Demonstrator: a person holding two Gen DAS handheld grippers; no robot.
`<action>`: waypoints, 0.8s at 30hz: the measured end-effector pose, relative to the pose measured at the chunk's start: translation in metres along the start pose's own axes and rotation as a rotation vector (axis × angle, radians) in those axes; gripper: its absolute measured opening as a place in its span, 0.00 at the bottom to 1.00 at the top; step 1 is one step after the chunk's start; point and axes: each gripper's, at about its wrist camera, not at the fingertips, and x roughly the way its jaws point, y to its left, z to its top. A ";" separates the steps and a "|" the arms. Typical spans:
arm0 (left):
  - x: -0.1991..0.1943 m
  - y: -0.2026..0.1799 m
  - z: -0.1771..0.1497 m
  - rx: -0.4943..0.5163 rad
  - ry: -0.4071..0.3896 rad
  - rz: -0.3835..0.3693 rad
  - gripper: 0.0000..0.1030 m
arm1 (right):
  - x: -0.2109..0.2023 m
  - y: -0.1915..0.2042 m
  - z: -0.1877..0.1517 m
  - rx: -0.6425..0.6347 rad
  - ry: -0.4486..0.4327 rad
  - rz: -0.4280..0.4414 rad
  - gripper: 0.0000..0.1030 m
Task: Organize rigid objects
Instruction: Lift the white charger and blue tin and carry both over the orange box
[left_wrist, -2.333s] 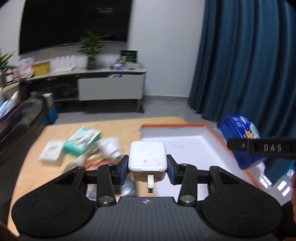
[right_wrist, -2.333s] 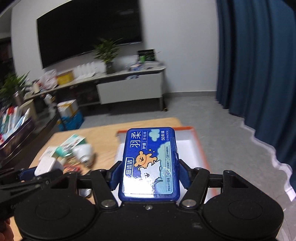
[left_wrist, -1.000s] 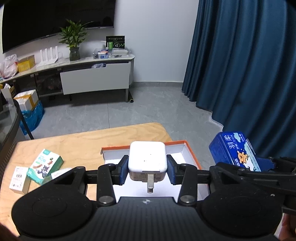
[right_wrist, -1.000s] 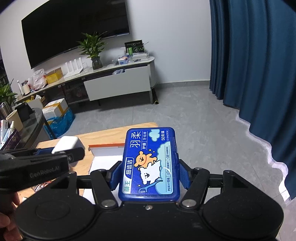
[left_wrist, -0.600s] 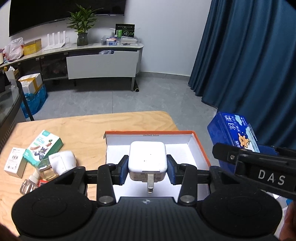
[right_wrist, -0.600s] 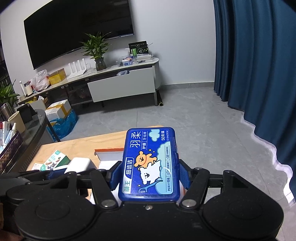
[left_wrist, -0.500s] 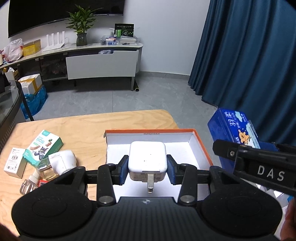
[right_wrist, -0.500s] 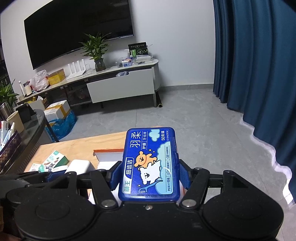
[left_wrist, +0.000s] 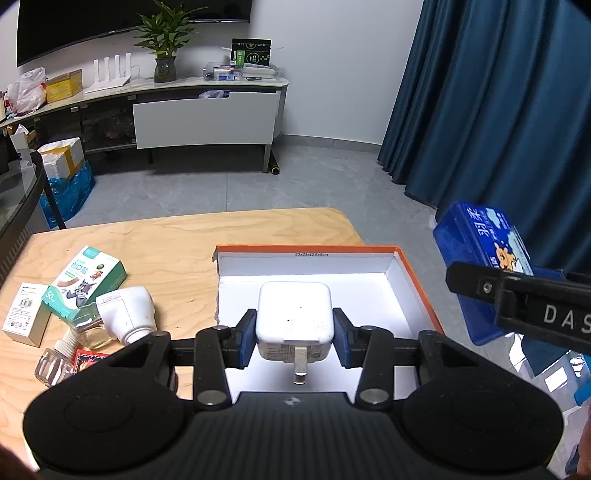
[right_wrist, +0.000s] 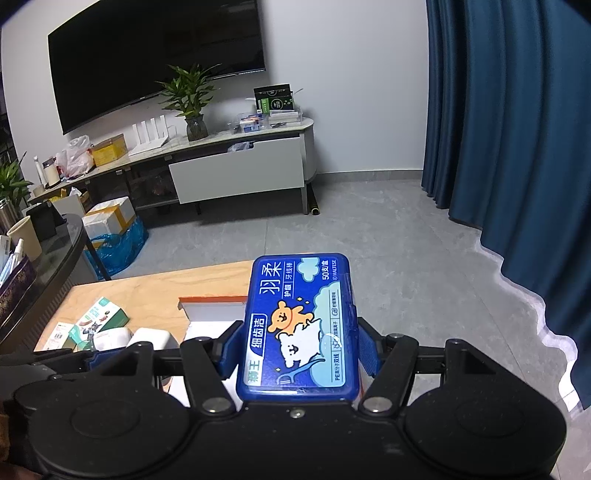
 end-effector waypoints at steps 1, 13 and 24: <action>0.000 0.000 0.000 0.000 0.002 0.000 0.42 | 0.000 0.000 -0.001 -0.002 0.001 0.001 0.72; 0.004 -0.004 -0.003 0.012 0.015 -0.006 0.42 | 0.005 -0.003 -0.003 0.006 0.010 0.011 0.73; 0.008 -0.006 -0.004 0.017 0.027 -0.003 0.42 | 0.009 -0.003 -0.001 0.003 0.021 0.012 0.73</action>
